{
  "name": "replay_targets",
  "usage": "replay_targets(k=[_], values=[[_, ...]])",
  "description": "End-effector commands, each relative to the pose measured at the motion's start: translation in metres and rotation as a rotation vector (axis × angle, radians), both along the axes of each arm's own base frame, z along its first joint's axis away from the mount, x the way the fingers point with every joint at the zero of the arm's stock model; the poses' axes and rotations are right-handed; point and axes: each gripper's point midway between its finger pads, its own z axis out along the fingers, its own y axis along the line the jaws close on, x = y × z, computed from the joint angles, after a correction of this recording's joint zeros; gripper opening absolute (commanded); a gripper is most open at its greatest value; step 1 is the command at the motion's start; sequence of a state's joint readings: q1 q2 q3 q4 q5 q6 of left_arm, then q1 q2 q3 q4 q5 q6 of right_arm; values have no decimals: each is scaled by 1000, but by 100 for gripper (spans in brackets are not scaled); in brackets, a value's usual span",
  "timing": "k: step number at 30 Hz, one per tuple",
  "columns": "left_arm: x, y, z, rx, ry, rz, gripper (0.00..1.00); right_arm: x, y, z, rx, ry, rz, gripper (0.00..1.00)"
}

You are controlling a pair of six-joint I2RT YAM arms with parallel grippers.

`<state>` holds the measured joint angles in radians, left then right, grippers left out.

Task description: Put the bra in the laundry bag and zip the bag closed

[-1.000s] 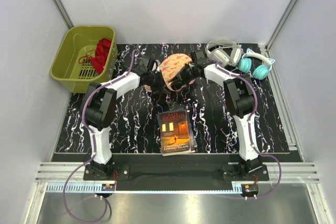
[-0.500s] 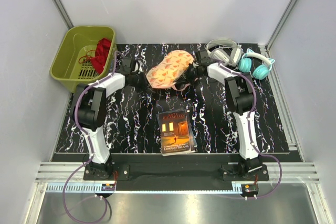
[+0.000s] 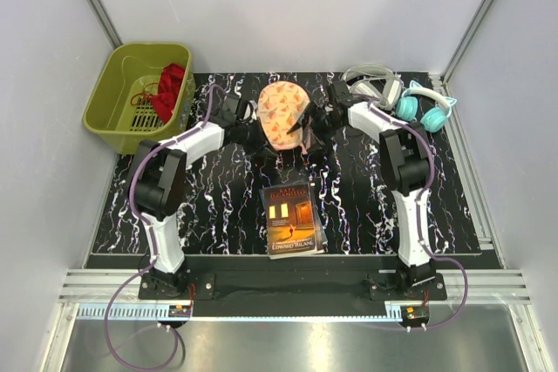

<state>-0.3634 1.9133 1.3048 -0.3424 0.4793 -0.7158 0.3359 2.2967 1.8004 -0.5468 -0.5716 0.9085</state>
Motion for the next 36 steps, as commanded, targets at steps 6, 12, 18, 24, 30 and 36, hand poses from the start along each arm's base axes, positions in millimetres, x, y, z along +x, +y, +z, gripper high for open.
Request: replay_targets(k=[6, 12, 18, 24, 30, 36], values=[[15, -36, 34, -96, -69, -35, 0, -22, -3, 32, 83, -52, -35, 91], [10, -42, 29, -91, -56, -44, 0, -17, -9, 34, 62, -49, -96, 86], [11, -41, 25, -82, -53, -48, 0, -29, -55, 46, -164, -129, -53, 93], [11, -43, 23, -90, -43, -54, 0, -53, -62, 41, -183, -84, -38, 96], [7, -48, 26, -99, -36, -57, 0, -49, -24, 41, 39, -27, -89, 91], [0, -49, 28, -101, -37, -60, 0, -30, 6, 37, 136, -4, -129, 81]])
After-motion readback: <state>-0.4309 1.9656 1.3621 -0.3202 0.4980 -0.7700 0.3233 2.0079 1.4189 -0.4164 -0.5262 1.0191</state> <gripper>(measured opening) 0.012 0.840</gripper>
